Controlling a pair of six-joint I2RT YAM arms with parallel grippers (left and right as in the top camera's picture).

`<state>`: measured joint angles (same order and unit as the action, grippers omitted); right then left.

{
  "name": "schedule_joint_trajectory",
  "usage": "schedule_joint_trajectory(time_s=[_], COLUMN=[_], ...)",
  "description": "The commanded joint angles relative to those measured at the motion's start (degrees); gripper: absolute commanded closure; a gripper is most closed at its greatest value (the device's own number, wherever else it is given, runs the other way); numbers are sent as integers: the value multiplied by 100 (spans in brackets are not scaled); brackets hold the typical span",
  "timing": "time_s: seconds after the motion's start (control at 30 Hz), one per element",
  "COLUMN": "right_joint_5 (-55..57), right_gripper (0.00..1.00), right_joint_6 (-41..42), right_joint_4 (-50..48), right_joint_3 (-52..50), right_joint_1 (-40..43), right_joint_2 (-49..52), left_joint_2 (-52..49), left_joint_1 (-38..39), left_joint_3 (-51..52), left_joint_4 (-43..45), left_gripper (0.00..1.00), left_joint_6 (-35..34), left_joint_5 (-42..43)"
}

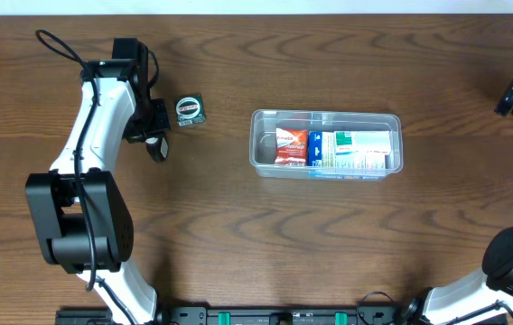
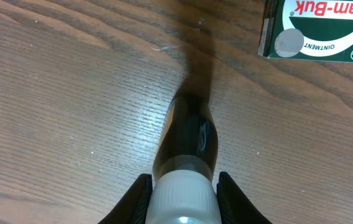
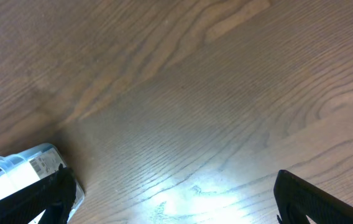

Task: Pack container
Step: 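Lower left gripper around the bottle's white cap and grasp it, then lift the bottle with left gripper and carry it over the container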

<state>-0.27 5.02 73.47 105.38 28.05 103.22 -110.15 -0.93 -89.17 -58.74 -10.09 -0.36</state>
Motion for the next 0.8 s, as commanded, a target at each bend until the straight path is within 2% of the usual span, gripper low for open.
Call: schedule_joint_trajectory(time_s=[0.0,0.37,0.6,0.77], right_joint_5=[-17,-17,-17,-17], right_gripper=[1,1,1,1], right_joint_6=[70,72,70,70], right_joint_4=[0,0,0,0], right_joint_3=[72,72,72,72], right_joint_1=[17,17,17,17], right_joint_2=[-90,-90,-90,-90], left_joint_2=[229,999,1320,1325], left_joint_1=[-2,280,997,1604], left_joint_3=[-72,-387,-590,-1272], left_joint_4=[-48,-70,-72,-275], left_gripper=[86,86,86,86], left_joint_6=[-98,-181,-387,-527], left_joint_5=[-2,748,748,745])
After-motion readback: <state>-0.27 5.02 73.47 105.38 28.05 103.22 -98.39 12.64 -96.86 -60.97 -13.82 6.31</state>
